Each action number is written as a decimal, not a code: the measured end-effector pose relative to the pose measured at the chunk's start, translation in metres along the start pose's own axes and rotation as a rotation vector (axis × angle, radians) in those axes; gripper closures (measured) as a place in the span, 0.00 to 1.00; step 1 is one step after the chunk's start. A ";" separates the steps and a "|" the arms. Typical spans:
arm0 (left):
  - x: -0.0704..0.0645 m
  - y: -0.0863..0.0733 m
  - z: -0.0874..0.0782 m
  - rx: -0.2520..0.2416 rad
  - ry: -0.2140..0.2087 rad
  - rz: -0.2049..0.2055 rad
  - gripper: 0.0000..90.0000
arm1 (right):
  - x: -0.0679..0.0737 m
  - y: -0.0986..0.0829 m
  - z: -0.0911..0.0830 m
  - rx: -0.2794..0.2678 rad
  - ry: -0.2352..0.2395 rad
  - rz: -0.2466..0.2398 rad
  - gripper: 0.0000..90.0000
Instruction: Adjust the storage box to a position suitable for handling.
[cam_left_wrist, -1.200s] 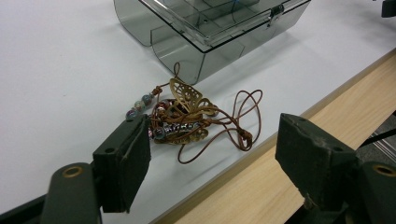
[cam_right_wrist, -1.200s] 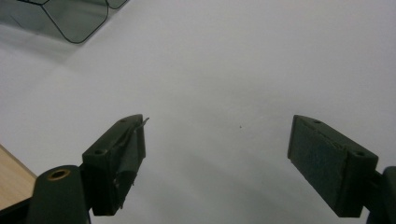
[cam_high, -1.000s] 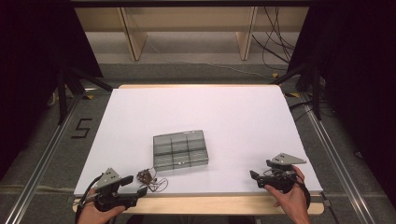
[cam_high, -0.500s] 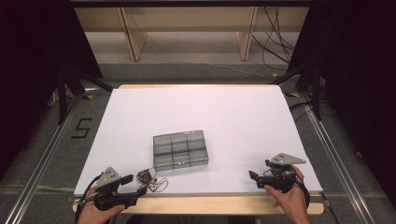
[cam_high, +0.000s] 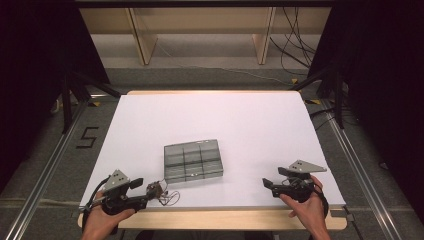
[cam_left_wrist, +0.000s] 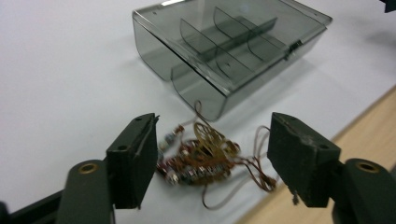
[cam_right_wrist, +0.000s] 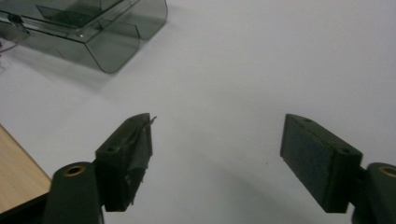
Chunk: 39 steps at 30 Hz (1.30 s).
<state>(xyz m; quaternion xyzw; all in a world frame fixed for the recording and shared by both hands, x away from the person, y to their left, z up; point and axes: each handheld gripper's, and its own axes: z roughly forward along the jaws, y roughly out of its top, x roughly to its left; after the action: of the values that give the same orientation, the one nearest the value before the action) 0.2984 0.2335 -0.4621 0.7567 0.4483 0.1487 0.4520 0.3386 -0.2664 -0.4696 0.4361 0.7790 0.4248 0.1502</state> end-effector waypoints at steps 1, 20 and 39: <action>0.002 0.004 0.002 0.000 0.003 0.004 0.37 | 0.000 0.000 0.000 0.000 0.000 0.000 0.31; 0.042 0.036 0.051 0.049 0.027 0.019 0.89 | 0.013 0.036 0.042 0.011 0.026 -0.099 0.87; 0.045 0.043 0.084 0.126 0.001 0.041 0.99 | 0.036 0.053 0.103 0.087 0.104 -0.134 1.00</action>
<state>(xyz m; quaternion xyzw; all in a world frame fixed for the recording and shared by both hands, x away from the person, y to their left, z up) 0.4000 0.2158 -0.4813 0.7927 0.4412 0.1297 0.4001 0.4096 -0.1683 -0.4836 0.3666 0.8308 0.4016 0.1188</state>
